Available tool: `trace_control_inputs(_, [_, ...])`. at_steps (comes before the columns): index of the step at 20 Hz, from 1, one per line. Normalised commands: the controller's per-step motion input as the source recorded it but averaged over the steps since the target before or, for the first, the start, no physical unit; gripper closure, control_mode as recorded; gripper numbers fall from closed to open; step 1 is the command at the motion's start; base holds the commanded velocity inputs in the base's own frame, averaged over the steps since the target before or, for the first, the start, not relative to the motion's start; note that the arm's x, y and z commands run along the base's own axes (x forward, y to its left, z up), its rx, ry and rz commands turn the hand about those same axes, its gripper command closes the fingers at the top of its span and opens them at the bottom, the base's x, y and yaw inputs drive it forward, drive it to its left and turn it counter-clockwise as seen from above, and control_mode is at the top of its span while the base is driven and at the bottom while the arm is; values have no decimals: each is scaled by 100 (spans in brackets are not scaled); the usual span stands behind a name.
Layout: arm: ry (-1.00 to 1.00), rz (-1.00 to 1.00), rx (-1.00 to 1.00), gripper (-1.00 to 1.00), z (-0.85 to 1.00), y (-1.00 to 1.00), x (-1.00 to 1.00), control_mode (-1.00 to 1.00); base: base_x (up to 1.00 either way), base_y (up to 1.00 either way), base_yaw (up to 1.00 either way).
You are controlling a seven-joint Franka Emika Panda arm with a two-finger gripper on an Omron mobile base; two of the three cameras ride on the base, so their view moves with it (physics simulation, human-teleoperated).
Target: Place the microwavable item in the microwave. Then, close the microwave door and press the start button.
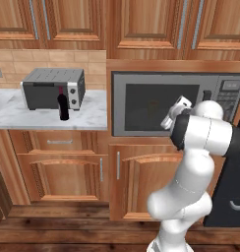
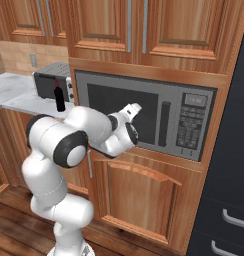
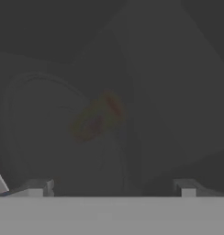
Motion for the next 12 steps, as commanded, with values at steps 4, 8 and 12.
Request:
trace_control_inputs(4, [13,6,13,-100,34,0,29,-100,0,0,0])
trace_control_inputs(8, [17,1,13,-100,49,-1,-42,-100,0,0,0])
trace_control_inputs(12, [11,0,11,-100,62,-24,-89,-100,0,0,0])
